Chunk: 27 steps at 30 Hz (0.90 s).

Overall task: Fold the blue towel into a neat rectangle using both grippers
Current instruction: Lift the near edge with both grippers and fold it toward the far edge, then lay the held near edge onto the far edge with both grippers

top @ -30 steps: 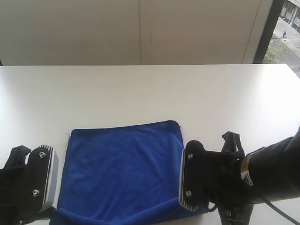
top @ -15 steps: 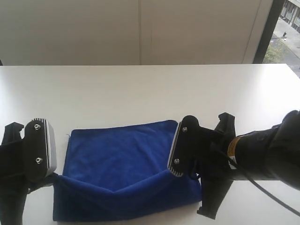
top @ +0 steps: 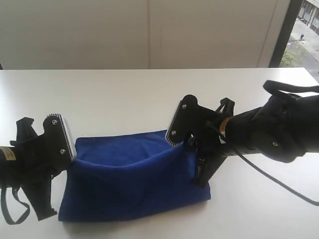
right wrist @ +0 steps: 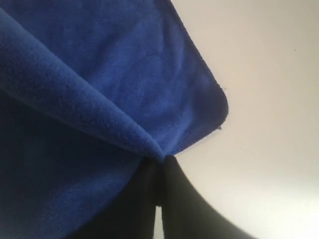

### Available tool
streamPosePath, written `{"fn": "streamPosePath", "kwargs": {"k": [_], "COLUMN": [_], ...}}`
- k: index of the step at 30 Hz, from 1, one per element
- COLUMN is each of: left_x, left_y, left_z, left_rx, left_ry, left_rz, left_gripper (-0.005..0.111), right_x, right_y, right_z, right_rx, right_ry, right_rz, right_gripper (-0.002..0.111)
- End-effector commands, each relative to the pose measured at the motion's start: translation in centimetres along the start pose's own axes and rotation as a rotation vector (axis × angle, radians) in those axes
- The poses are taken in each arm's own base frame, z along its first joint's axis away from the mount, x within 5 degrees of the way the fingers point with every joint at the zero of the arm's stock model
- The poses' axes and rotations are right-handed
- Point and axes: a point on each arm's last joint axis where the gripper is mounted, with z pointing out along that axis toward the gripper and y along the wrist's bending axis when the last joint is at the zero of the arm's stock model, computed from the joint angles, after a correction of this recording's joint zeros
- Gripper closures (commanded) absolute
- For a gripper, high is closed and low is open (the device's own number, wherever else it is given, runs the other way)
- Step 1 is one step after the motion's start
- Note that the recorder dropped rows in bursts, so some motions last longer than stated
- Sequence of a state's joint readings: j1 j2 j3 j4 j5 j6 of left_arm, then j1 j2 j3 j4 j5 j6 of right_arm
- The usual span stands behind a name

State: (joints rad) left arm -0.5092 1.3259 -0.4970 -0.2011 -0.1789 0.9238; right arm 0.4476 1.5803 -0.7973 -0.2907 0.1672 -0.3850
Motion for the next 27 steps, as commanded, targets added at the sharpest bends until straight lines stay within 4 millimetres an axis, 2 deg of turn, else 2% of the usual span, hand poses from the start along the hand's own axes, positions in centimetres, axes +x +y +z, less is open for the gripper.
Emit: {"fn": "streamPosePath", "kwargs": {"k": [1, 5, 9, 16, 27], "left_x": [0.7, 1.5, 1.3, 0.5, 0.1], "left_y": [1.0, 2.1, 2.7, 3.7, 4.8], "left_z": [1.3, 2.0, 2.4, 4.0, 6.5], "left_rx": [-0.067, -0.150, -0.219, -0.199, -0.175], "left_ry": [0.014, 0.016, -0.011, -0.004, 0.023], "left_rz": [-0.042, -0.067, -0.062, -0.064, -0.060], "left_gripper": [0.107, 0.107, 0.107, 0.107, 0.107], "right_x": [-0.2, -0.1, -0.4, -0.9, -1.4], "right_y": [-1.2, -2.2, -3.0, -3.9, -5.3], "right_z": [1.3, 2.7, 3.8, 5.5, 6.6], "right_rx": [0.023, 0.031, 0.040, 0.047, 0.077], "right_ry": [-0.011, 0.003, -0.003, -0.002, -0.027], "right_rz": [0.028, 0.042, 0.048, 0.056, 0.070], "right_gripper": [0.108, 0.108, 0.108, 0.108, 0.108]}}
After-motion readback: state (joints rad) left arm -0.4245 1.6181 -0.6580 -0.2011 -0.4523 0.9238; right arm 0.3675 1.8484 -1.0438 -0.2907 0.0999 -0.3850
